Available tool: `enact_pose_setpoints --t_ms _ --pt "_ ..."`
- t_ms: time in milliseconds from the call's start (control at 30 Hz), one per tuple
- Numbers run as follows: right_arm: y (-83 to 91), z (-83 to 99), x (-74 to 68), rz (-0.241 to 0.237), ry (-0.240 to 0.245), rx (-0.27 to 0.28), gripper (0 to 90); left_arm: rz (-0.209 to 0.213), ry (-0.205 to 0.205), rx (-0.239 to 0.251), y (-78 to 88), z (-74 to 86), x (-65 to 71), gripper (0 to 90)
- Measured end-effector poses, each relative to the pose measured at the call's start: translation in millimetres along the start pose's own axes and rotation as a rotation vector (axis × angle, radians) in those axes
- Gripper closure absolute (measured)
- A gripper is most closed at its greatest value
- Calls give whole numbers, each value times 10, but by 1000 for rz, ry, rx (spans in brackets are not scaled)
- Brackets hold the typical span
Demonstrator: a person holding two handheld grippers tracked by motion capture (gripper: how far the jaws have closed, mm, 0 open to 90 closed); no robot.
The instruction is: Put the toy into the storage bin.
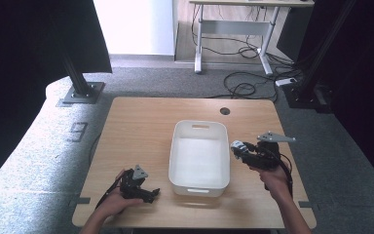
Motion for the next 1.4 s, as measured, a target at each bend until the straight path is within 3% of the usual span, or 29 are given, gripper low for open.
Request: enact_pose_setpoints --t_ms 467,867,1400 --pt "-132 -74 -84 -17 5 -9 503 0 1 0 1 3 1 0" --pt "-232 -175 -275 -48 35 -14 503 1 0 0 2 4 1 0" --pt "-427 -260 -412 -54 47 -41 502 1 -1 0 2 4 0 0"
Point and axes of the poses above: each handheld gripper's, and its own axes: y roughly backward along the jaws, z roughly out of its underside, x roughly to its right, the point moved 7 cm from there along -y, roughly forward along the jaws, and after that the axes turned 15 degrees about -x, right-handed, at the moved point
